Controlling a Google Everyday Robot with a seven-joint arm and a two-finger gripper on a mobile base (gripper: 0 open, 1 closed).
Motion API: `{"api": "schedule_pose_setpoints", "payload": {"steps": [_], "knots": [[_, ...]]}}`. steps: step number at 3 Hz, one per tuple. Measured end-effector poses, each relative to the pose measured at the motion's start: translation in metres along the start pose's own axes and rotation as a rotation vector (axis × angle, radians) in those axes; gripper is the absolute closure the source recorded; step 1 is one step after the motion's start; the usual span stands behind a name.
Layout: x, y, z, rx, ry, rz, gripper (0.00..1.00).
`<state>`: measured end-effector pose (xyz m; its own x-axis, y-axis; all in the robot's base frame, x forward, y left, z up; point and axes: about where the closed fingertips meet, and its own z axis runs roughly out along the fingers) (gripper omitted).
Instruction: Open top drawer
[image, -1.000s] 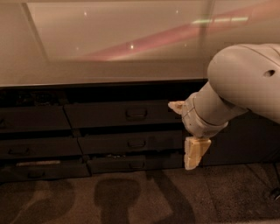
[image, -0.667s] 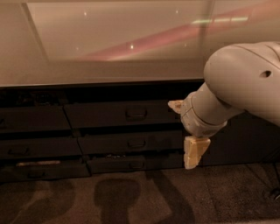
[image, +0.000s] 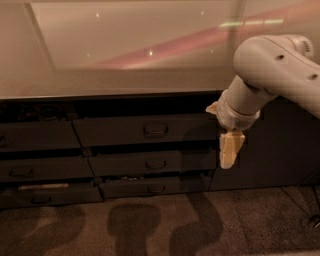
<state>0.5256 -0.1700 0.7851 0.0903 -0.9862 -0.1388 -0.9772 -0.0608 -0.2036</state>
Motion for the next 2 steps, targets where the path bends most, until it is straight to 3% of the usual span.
{"api": "schedule_pose_setpoints", "payload": {"steps": [1, 2], "knots": [[0.0176, -0.0243, 0.0169, -0.039, -0.018, 0.003, 0.00], [0.0193, -0.0284, 0.0180, -0.037, -0.022, 0.007, 0.00]]}}
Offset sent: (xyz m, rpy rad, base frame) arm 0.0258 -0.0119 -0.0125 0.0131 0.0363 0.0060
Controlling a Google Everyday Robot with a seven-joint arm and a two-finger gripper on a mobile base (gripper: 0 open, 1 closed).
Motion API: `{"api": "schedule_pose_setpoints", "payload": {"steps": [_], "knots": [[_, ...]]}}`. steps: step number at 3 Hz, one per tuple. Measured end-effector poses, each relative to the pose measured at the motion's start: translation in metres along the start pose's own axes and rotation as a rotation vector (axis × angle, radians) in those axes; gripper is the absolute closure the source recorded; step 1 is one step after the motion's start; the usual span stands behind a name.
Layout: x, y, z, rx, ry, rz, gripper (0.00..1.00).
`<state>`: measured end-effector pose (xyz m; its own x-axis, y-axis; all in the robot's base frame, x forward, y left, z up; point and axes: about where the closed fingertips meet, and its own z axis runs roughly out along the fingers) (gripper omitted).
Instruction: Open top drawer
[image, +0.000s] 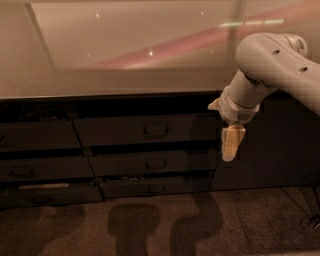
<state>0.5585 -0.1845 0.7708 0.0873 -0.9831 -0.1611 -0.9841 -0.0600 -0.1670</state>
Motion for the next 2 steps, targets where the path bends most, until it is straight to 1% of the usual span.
{"api": "schedule_pose_setpoints", "payload": {"steps": [1, 2], "knots": [[-0.002, 0.006, 0.003, 0.068, 0.058, -0.019, 0.00], [-0.010, 0.017, -0.022, 0.260, 0.189, -0.065, 0.00]]}}
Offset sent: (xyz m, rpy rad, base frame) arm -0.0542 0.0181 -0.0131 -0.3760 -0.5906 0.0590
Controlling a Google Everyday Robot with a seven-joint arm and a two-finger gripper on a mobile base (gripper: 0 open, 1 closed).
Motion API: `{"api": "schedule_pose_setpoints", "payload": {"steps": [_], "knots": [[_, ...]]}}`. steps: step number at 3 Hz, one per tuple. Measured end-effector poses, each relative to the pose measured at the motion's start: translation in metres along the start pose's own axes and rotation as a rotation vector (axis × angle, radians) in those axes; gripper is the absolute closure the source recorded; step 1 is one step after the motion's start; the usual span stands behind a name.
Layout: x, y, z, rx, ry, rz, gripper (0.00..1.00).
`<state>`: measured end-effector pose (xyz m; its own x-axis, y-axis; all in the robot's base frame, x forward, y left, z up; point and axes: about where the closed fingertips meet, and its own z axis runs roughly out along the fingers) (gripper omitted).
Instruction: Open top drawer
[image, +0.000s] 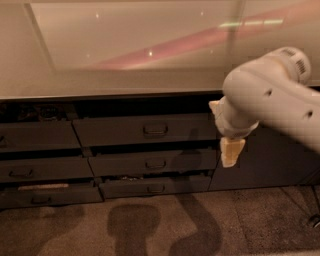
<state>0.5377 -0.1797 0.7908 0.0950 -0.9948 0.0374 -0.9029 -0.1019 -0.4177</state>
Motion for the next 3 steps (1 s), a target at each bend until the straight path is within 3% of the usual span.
{"api": "schedule_pose_setpoints", "payload": {"steps": [1, 2, 3], "knots": [[0.0014, 0.0050, 0.0090, 0.048, 0.045, -0.048, 0.00], [0.0019, 0.0054, 0.0100, 0.046, 0.045, -0.051, 0.00], [0.0019, 0.0036, 0.0135, 0.022, -0.020, -0.059, 0.00]]}}
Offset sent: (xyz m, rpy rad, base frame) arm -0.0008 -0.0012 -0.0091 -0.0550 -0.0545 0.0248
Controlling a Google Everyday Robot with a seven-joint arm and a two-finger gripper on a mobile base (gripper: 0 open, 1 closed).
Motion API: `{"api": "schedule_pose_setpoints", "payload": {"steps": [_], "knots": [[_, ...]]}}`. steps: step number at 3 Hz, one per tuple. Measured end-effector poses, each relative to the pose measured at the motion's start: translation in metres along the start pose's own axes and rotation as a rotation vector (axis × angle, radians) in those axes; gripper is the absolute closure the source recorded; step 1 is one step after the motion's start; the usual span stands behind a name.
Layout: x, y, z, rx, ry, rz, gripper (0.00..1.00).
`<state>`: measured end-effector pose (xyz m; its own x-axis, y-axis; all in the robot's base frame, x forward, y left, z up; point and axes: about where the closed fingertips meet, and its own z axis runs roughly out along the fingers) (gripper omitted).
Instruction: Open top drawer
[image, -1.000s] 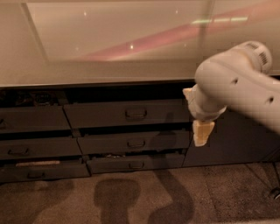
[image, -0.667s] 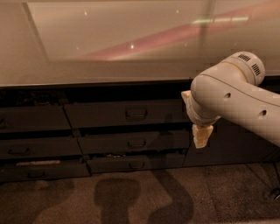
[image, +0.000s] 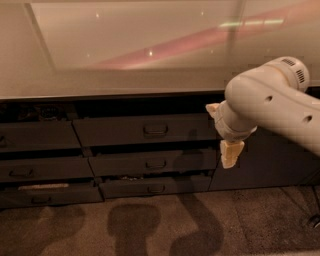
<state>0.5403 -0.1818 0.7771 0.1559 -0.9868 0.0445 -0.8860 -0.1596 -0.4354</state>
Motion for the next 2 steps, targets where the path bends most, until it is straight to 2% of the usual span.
{"api": "schedule_pose_setpoints", "payload": {"steps": [1, 2], "knots": [[-0.0041, -0.0058, 0.0091, -0.048, -0.164, 0.003, 0.00], [-0.0140, -0.0117, 0.0053, -0.036, -0.209, -0.046, 0.00]]}}
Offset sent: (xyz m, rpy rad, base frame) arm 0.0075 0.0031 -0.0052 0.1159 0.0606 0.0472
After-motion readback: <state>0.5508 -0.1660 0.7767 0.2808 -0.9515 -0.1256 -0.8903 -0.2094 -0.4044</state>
